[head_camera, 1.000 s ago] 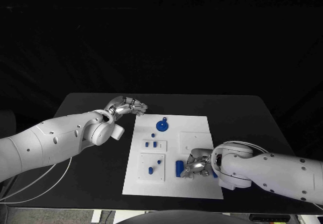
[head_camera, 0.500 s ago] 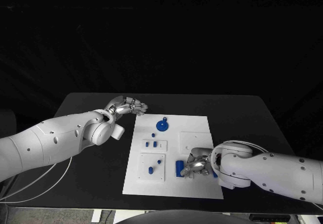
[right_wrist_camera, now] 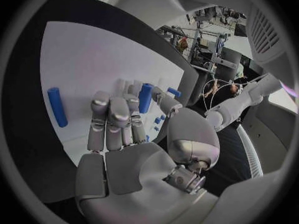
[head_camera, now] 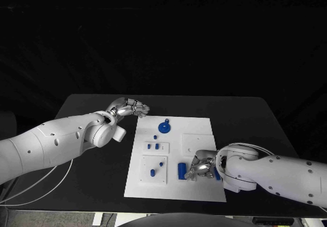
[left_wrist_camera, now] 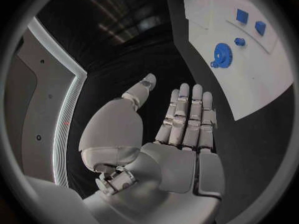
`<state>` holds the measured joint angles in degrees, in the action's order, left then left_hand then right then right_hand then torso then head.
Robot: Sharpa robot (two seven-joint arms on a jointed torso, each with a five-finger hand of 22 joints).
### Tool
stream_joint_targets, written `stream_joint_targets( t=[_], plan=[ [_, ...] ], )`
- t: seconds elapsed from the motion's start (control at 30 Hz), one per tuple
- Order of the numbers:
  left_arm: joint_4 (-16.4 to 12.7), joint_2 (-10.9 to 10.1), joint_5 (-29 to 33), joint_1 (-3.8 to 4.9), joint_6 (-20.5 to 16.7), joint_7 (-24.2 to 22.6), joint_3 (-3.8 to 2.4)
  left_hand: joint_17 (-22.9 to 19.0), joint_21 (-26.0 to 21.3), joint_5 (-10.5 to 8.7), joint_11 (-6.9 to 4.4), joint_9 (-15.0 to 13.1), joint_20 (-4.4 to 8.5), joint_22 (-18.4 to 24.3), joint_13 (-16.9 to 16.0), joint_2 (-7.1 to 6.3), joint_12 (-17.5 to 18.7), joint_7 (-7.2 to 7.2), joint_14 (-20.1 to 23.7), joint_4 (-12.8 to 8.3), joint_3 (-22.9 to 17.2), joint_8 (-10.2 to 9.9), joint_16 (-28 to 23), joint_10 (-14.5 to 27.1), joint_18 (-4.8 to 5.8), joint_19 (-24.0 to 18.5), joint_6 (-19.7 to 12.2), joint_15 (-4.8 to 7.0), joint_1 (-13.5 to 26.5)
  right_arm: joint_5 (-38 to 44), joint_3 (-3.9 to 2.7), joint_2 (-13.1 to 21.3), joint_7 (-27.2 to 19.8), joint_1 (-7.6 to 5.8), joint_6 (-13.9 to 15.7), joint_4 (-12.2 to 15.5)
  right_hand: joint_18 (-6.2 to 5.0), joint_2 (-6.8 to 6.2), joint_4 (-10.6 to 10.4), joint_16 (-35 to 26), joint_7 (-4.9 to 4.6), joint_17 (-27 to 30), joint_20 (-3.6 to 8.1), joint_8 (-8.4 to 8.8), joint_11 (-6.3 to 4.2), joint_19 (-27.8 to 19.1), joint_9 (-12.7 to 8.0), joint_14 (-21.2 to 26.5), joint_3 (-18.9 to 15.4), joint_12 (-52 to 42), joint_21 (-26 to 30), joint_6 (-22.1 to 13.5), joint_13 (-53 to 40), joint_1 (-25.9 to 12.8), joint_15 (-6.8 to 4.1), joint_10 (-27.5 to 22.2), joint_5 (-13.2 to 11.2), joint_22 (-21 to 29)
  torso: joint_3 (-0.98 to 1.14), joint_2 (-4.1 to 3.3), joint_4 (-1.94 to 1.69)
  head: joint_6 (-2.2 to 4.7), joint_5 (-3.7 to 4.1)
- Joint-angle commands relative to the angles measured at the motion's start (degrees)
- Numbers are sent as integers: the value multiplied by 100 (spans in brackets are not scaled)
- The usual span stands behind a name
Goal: Assemble the parts on the task board
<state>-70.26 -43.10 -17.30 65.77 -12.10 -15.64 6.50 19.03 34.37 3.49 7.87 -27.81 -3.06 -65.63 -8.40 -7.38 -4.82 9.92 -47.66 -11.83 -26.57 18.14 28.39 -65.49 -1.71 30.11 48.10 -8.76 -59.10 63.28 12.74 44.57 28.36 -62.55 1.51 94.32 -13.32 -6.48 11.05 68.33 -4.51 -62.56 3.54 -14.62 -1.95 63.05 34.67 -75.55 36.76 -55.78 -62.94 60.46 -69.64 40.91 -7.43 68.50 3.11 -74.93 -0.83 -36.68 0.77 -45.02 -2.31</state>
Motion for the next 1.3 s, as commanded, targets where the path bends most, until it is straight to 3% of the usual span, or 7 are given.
stream_joint_targets(
  t=[0.03, 0.33, 0.5, 0.63, 0.83, 1.1, 1.3],
  plan=[
    [-10, 8, 31, 2, 79, -35, -3, 9, -40, 15, 11, 8, -10, -10, 6, 36, 14, -8, -16, 29, 0, -22, -32, 7, -59, 22, -35, -18, 17, -470, 0, 159, -415, 1, 51, 95, -168, -112, -17, 20, -15, 11, 26, -8, 21, 9, 7, -5, -44, 37, 17, -11, -7, -22, -39, 32, -24, -89, 3, -2, 1, 8, 6],
    [12, 33, 31, 2, 92, -45, -3, 11, -41, 14, 11, 8, -10, -12, 7, 34, 14, -8, -17, 31, 2, -21, -34, 7, -58, 21, -35, -19, 20, -866, -24, 699, -885, -344, 173, 288, -168, -168, 33, 13, -30, 13, 31, 13, 34, 14, 31, 1, -112, -32, 24, -91, -64, 34, -32, 27, -23, -85, 2, 6, 10, 55, 32],
    [16, 36, 31, 2, 79, -46, -2, 13, -42, 13, 11, 8, -11, -13, 7, 33, 14, -8, -17, 32, 4, -21, -35, 7, -58, 21, -35, -19, 22, -623, -23, 935, -803, -402, 202, 165, -168, -118, 102, -4, -50, 20, 32, 28, 53, -1, 49, 10, -110, -76, 42, -148, -102, 152, -13, 11, -26, -82, 3, 4, 8, 84, 79],
    [13, 34, 31, 2, 90, -40, -1, 14, -43, 13, 11, 9, -11, -14, 8, 33, 13, -8, -18, 33, 4, -21, -36, 7, -58, 21, -35, -19, 23, -95, -22, 1091, -741, -419, 47, 8, -168, -113, 230, -12, -52, 23, 31, 15, 57, -7, 80, 8, -110, -100, 46, -155, -124, 328, -8, -6, -29, -85, 1, 1, 11, 93, 105],
    [12, 37, 31, 2, 89, -42, -1, 16, -43, 12, 11, 9, -11, -15, 8, 33, 13, -7, -18, 35, 6, -21, -37, 7, -58, 22, -35, -19, 25, 350, -20, 1226, -283, -427, -227, -117, -168, -176, 331, -15, -55, 25, 21, 2, 60, -8, 108, 4, -173, -110, 44, -158, -133, 446, -3, -15, -30, -89, 3, -1, 7, 103, 132],
    [6, 30, 31, 2, 98, -37, 0, 18, -45, 11, 11, 9, -11, -17, 9, 32, 12, -8, -19, 36, 7, -21, -39, 6, -58, 21, -35, -19, 26, 626, -2, 1248, 170, -413, -347, -189, -168, -235, 203, -26, -59, 30, -5, 1, 64, -22, 129, 5, -330, -98, 63, -165, -124, 273, 3, -29, -30, -82, 7, -6, 4, 93, 146],
    [-1, 14, 31, 2, 97, -33, 1, 20, -46, 11, 11, 9, -11, -18, 10, 30, 12, -8, -19, 36, 7, -20, -40, 6, -58, 21, -35, -19, 26, 811, 12, 1207, 330, -246, -333, -153, -168, -290, 66, -31, -55, 31, -9, 3, 60, -37, 140, 9, -449, -89, 80, -165, -117, 92, 0, -36, -29, -80, 4, -5, 3, 88, 160]
  ],
)
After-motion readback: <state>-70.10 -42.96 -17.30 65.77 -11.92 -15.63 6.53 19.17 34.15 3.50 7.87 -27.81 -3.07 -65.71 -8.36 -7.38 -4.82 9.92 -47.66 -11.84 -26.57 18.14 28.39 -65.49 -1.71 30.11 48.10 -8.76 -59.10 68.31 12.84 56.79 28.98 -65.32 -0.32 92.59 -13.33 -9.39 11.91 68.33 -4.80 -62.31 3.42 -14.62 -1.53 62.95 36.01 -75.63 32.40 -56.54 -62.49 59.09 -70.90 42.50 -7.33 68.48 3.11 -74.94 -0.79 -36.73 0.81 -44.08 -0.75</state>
